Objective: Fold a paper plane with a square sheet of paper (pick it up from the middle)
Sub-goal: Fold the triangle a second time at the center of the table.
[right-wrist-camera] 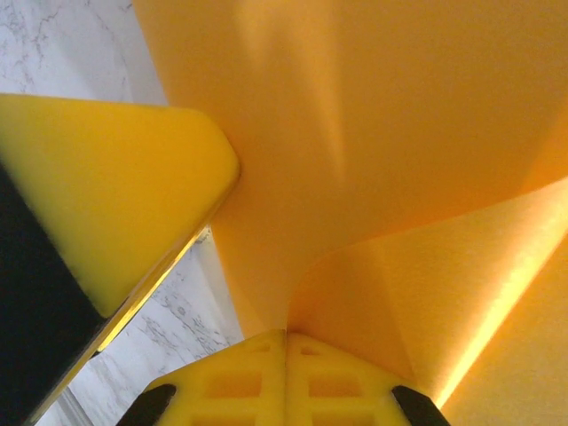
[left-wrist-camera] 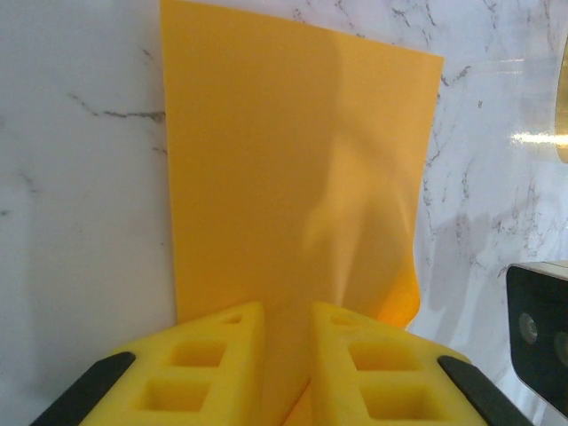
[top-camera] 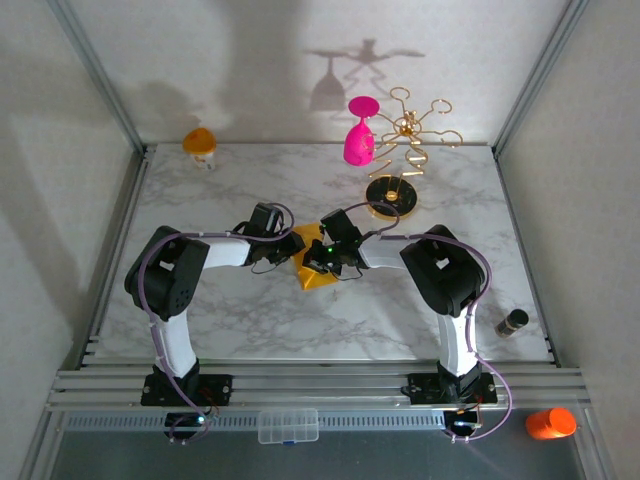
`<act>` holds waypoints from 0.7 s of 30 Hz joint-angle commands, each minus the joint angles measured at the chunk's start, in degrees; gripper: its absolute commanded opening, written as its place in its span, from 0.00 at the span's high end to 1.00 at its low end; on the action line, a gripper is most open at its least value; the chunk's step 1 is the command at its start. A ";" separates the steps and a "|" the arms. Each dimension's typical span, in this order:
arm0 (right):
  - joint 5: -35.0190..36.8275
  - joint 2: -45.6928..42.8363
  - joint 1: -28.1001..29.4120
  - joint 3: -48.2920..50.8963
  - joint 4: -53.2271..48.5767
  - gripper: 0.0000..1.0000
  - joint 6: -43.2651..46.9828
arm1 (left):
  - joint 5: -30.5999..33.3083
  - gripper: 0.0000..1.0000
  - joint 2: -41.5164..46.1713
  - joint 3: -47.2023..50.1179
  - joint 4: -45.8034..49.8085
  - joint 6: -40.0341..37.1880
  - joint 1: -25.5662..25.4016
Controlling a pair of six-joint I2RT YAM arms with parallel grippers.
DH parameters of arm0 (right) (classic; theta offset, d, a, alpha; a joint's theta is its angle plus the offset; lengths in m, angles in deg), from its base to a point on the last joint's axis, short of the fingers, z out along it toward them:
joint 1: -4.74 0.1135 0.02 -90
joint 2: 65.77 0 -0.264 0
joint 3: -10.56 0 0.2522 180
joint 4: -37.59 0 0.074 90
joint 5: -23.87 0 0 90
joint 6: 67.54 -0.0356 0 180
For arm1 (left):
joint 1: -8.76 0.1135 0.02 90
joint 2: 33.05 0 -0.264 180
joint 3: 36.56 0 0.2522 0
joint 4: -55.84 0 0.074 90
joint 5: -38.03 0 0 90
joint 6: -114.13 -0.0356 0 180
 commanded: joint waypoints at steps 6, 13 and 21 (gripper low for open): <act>2.65 -2.30 0.29 1.59 1.23 1.00 -2.05 | 3.29 0.80 -1.30 1.81 2.64 0.70 -0.30; 3.53 -2.59 0.29 2.06 0.59 1.00 -2.43 | 3.35 0.80 -1.48 1.81 2.54 0.84 -0.36; 4.29 -2.67 0.25 2.04 -0.08 1.00 -2.49 | 3.52 0.80 -1.55 1.81 2.71 0.92 -0.36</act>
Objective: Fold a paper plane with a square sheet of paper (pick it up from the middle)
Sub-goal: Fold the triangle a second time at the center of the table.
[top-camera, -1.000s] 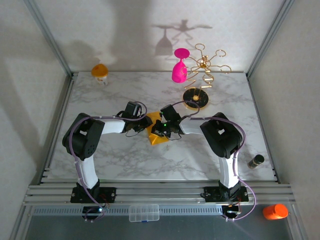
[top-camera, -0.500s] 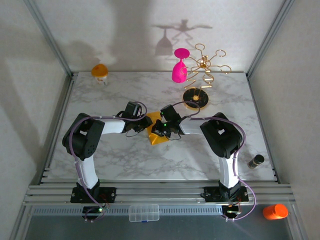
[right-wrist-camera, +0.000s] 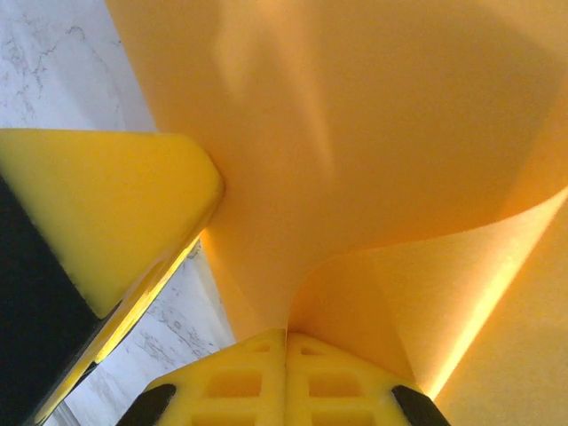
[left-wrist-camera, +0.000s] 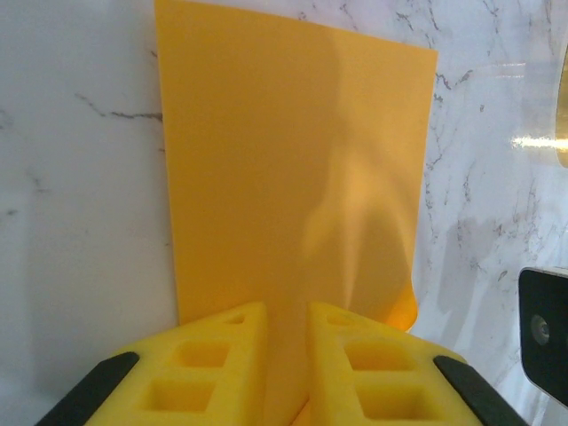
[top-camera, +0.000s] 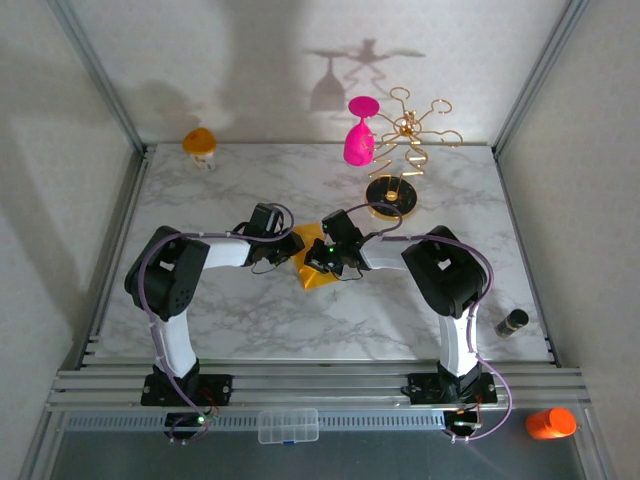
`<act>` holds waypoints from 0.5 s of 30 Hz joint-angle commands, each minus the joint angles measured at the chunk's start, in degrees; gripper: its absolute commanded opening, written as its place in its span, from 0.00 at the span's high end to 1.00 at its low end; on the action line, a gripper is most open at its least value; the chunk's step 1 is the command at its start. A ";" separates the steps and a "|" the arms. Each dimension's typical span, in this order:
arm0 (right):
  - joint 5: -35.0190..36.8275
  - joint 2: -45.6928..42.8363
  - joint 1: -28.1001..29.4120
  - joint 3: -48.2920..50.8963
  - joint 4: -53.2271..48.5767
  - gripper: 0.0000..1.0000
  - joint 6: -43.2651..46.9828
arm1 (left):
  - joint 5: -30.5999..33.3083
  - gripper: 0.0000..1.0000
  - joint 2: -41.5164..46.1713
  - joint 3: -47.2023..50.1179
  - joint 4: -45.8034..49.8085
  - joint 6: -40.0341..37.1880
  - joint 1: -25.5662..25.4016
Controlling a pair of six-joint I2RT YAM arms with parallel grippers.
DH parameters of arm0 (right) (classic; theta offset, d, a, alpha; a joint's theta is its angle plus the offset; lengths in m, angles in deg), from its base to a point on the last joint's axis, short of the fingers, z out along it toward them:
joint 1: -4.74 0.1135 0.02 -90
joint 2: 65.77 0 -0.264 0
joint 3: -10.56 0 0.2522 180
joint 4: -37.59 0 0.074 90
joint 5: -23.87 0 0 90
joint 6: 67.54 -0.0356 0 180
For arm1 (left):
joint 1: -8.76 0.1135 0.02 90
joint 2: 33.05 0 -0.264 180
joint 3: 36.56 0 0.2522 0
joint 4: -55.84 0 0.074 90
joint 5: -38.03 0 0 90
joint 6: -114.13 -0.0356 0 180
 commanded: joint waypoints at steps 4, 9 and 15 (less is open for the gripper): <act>1.83 -1.59 0.20 0.90 -1.18 1.00 -0.50 | 3.15 0.80 -1.63 1.64 2.94 0.54 -0.32; 1.64 -1.01 0.21 0.61 -1.07 1.00 -0.74 | 2.96 0.80 -1.68 1.63 2.93 0.53 -0.32; 2.22 -0.55 0.20 0.51 -2.10 1.00 -1.14 | 2.93 0.80 -1.50 1.54 3.02 0.58 -0.32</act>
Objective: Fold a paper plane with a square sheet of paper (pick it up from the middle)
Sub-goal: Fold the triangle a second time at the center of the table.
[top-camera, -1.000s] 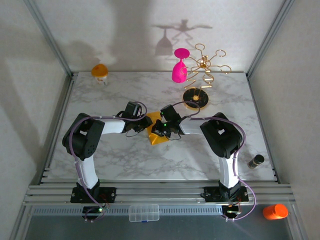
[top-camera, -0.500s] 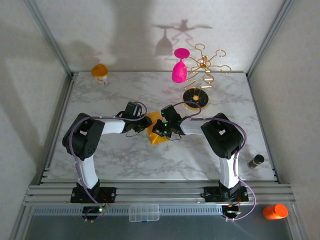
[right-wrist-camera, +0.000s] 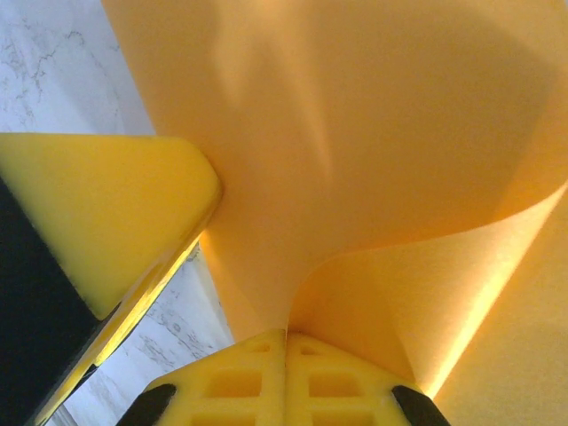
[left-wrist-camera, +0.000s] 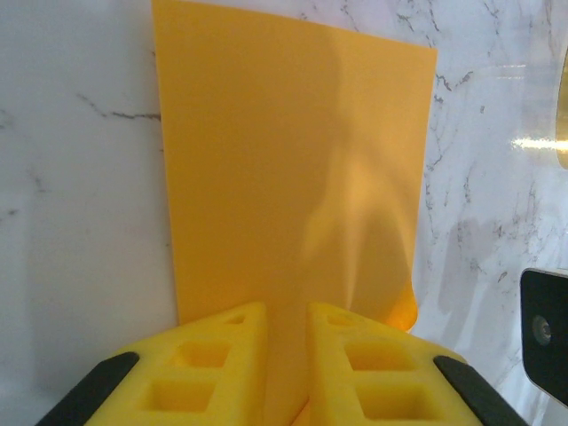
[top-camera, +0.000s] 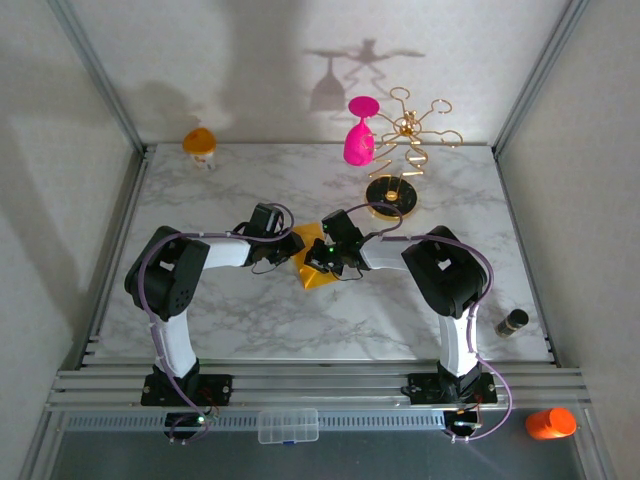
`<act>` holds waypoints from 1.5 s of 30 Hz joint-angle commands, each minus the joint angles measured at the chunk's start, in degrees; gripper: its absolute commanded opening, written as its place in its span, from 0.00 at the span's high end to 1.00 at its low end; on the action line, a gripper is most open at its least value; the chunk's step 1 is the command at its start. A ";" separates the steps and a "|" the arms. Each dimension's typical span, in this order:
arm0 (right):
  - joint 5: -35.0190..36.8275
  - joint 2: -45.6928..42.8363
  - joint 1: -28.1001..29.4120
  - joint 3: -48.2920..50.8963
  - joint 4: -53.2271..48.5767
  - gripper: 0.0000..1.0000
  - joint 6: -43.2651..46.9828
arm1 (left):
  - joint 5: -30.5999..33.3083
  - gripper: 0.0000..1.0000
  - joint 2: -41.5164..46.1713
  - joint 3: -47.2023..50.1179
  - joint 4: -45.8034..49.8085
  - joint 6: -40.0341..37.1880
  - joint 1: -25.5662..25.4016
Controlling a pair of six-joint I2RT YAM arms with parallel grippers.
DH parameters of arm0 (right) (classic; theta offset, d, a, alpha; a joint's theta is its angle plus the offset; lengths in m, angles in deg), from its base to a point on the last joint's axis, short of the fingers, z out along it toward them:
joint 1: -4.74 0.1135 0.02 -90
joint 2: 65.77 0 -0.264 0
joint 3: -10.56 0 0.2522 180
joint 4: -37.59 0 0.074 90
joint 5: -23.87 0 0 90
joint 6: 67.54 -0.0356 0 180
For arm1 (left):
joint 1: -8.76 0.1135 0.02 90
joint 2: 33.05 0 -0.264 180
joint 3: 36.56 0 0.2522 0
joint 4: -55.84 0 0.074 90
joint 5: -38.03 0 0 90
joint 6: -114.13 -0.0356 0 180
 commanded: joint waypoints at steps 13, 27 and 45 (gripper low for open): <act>2.12 0.26 0.03 0.60 -4.21 0.85 -0.87 | 4.78 0.73 5.79 -0.42 5.15 1.92 3.42; 0.18 0.34 -0.37 1.25 -2.80 0.56 -0.70 | 5.57 0.69 15.70 7.06 2.12 4.35 5.70; 3.00 0.92 -0.32 1.43 -7.58 0.91 0.01 | 4.54 0.85 13.42 8.52 0.65 5.27 -3.81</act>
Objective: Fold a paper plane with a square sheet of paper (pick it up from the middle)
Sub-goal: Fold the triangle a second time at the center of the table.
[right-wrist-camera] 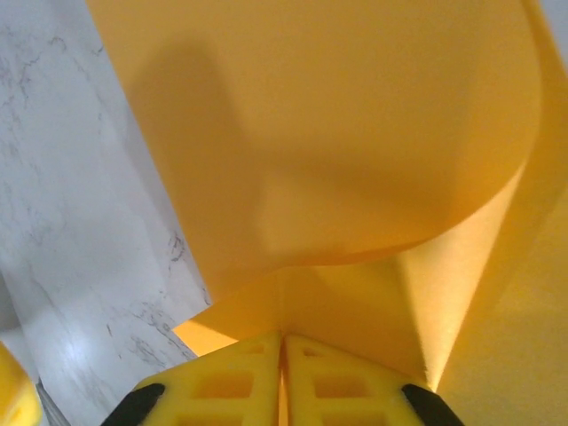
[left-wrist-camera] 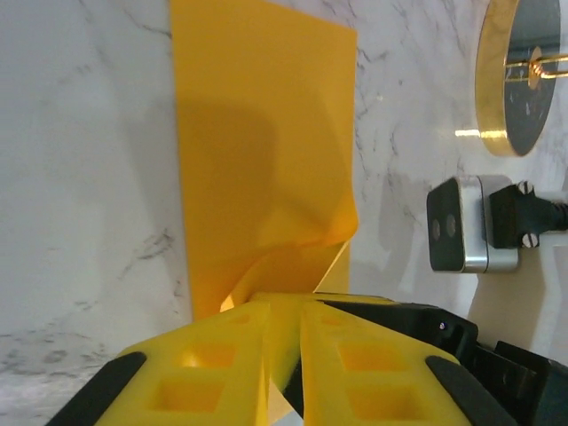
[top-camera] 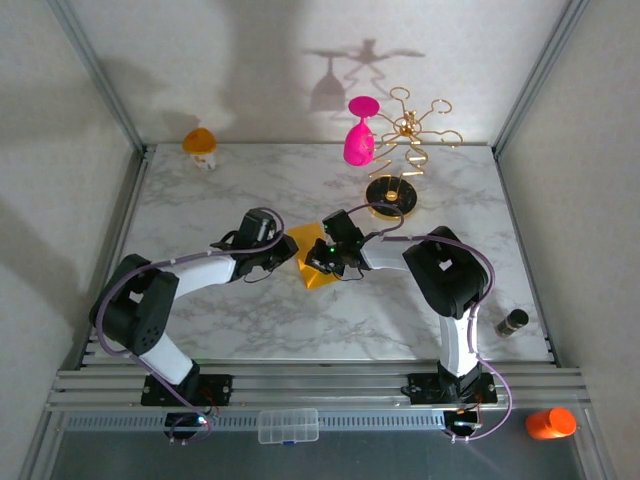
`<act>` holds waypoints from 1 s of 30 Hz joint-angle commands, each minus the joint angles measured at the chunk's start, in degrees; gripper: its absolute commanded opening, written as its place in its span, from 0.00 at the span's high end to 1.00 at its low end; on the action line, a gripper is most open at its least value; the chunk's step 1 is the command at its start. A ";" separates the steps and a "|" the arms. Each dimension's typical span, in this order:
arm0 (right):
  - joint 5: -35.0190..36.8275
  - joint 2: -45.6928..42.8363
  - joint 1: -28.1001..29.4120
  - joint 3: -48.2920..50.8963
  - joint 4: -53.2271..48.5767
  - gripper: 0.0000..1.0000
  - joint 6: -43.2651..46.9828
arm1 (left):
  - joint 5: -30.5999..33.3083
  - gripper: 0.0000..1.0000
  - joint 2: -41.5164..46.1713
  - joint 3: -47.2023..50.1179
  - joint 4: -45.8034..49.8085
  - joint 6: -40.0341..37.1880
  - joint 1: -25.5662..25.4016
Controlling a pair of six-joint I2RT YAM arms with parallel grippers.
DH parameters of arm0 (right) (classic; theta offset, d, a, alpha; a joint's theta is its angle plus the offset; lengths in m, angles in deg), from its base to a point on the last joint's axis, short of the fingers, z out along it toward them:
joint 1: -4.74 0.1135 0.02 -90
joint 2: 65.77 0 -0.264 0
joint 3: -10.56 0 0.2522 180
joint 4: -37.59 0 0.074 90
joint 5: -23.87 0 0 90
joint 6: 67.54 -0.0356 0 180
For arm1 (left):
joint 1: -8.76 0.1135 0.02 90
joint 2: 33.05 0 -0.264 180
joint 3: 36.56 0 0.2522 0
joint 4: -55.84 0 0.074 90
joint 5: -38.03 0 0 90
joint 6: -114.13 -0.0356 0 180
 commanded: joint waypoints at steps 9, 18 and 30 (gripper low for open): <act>2.06 1.44 -0.26 1.46 -5.78 1.00 0.29 | -0.58 0.94 -7.44 -3.78 -0.27 0.02 -2.31; 1.82 1.10 -0.24 1.78 -5.51 1.00 0.20 | 1.06 0.97 -10.31 -5.21 2.40 -0.44 -2.65; 0.79 -0.32 -0.24 2.20 -3.84 1.00 0.35 | 3.71 1.00 -12.41 -5.99 5.23 -2.31 -2.84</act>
